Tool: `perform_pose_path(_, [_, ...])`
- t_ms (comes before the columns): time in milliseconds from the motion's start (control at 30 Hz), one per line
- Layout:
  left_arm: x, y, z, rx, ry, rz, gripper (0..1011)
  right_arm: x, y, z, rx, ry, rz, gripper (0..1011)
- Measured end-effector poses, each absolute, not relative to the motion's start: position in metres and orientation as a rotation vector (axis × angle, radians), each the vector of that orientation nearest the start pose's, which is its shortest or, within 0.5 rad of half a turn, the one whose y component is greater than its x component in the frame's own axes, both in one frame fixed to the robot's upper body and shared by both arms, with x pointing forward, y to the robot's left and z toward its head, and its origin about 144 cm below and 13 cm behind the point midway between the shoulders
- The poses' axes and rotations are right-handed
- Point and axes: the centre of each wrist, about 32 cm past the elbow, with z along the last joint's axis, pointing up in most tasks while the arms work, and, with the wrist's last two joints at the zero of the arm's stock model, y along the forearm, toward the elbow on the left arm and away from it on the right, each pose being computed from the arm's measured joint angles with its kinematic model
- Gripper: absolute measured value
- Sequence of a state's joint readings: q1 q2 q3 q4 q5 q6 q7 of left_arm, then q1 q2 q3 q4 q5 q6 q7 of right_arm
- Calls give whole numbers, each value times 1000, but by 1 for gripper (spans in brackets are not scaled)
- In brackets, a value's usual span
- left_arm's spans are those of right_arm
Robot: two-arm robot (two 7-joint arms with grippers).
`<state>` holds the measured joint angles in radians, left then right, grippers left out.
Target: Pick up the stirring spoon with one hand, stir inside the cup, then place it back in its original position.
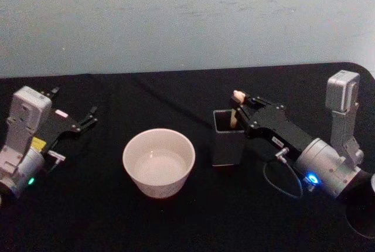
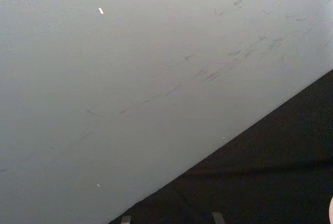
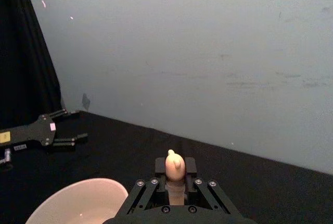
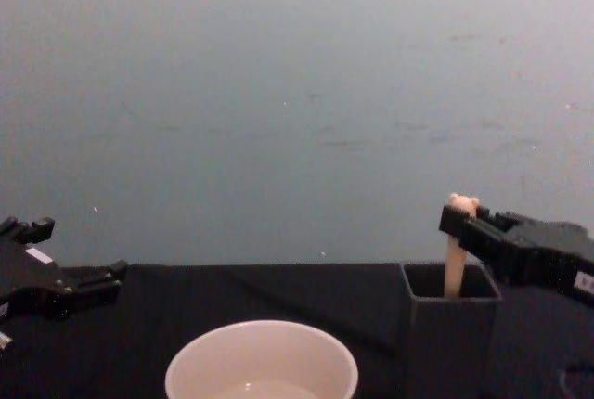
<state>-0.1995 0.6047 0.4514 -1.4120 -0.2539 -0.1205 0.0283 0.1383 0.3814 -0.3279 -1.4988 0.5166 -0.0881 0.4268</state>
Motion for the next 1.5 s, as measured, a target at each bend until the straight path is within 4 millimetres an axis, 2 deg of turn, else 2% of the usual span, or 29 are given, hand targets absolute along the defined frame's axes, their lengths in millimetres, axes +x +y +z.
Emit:
perform_pose_path(300, [489,310,1140,304,-285,1248,1001,482,-246,1142,74,70,-888,212])
perform_pose_path(833, [489,310,1140,305,-285,1248,1001,482,-245,1142,59,66,-894,212])
perform_pose_path(900, [489,310,1140,305,-285,1248,1001,482,-245,1141,55,68,-894,235])
perform_pose_path(1100, [489,310,1140,304,-285,1248,1001,482,-245,1141,56,69,-892,390])
perform_pose_path(1133, [489,310,1140,304,-285,1248,1001,482,-245,1141,57,69,-892,449])
perform_pose_path(1400, [489,310,1140,304,-285,1248,1001,482,-245,1142,59,69,-891,679])
perform_pose_path(1467, [489,310,1140,304,-285,1248,1001,482,-245,1142,59,69,-891,775])
perform_pose_path(1500, [489,310,1140,305,-285,1248,1001,482,-245,1142,60,69,-891,775])
